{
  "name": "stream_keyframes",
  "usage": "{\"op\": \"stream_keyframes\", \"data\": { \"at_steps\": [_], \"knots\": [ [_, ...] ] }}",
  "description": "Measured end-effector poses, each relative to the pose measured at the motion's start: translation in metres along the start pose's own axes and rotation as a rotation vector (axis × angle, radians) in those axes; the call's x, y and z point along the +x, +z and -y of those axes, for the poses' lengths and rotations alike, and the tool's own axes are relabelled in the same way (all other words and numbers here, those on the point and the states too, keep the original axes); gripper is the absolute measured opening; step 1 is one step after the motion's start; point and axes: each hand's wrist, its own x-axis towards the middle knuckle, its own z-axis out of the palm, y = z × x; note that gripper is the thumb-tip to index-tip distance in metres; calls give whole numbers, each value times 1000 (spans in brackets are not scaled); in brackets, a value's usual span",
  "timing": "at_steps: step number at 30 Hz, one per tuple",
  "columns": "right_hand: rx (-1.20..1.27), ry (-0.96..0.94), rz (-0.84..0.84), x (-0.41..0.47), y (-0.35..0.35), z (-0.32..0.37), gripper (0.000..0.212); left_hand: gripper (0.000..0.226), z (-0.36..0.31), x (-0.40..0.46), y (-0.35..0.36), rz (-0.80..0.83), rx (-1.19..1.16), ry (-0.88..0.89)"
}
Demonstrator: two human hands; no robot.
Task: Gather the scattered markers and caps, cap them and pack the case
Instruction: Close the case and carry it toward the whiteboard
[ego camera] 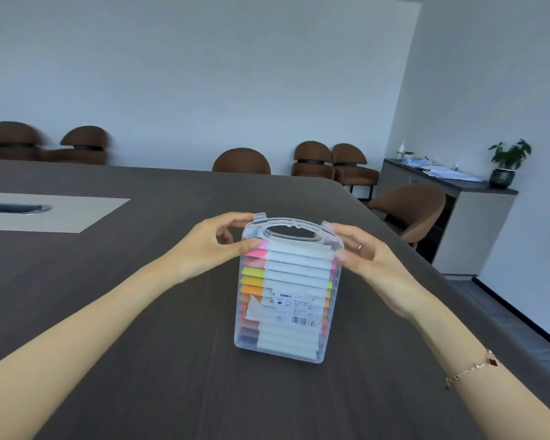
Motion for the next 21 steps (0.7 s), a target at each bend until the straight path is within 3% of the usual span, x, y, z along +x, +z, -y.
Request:
{"op": "stream_keyframes", "data": {
  "at_steps": [4, 7, 21],
  "knots": [
    [-54, -48, -76, 2, 5, -5, 50, 30, 1, -2, -1, -8, -80, 67],
    [-55, -72, -83, 4, 7, -6, 46, 20, 2, -4, -3, -14, -109, 89],
    [-91, -110, -69, 6, 11, -2, 35, 23, -3, -6, -9, 25, -115, 59]
  ]
}}
